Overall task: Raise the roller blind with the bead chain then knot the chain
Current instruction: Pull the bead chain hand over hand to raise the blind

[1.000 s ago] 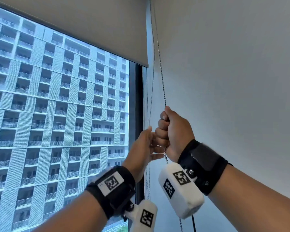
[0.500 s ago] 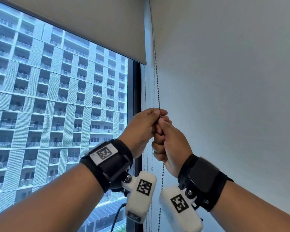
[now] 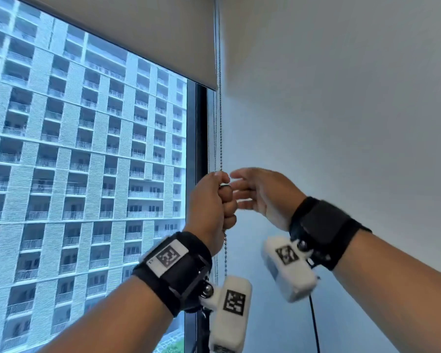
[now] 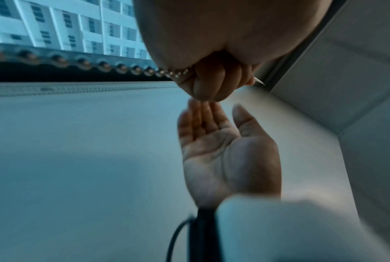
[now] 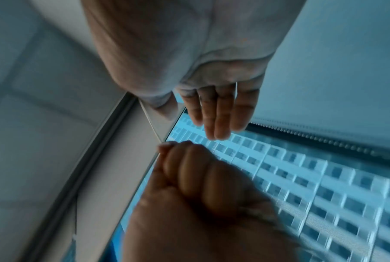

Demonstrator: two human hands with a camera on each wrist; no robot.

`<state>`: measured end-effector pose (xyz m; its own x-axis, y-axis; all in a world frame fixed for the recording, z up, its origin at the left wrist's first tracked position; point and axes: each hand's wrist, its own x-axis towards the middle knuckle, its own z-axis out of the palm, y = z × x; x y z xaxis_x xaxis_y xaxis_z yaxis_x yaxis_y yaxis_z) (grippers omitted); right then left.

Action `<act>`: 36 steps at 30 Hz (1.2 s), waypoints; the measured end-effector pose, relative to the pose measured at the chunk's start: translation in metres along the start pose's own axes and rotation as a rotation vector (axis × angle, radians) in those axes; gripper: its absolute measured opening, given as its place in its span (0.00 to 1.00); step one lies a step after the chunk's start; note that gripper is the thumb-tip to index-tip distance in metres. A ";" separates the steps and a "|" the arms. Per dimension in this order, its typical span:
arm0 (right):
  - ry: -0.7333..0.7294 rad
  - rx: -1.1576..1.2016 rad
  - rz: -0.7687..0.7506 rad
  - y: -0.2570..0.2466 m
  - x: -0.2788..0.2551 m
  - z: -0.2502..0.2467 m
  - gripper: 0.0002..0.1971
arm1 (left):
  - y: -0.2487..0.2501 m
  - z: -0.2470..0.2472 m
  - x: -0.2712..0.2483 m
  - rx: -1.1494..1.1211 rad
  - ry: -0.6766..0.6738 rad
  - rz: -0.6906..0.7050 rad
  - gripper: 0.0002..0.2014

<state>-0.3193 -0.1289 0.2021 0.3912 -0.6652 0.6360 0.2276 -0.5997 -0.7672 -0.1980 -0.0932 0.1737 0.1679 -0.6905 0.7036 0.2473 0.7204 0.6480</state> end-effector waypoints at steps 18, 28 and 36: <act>0.219 0.197 -0.089 -0.001 0.001 0.042 0.14 | -0.021 -0.026 -0.008 0.381 -0.091 -0.041 0.21; 0.160 0.153 -0.088 0.027 -0.019 0.053 0.16 | 0.018 -0.016 0.019 0.301 -0.160 -0.014 0.21; 0.063 0.053 -0.062 0.034 -0.035 0.046 0.16 | 0.026 0.010 0.017 0.016 -0.023 -0.099 0.10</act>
<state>-0.2838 -0.1057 0.1502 0.3181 -0.6553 0.6851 0.2975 -0.6171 -0.7285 -0.1987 -0.0858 0.2058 0.1209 -0.7570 0.6421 0.2459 0.6495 0.7195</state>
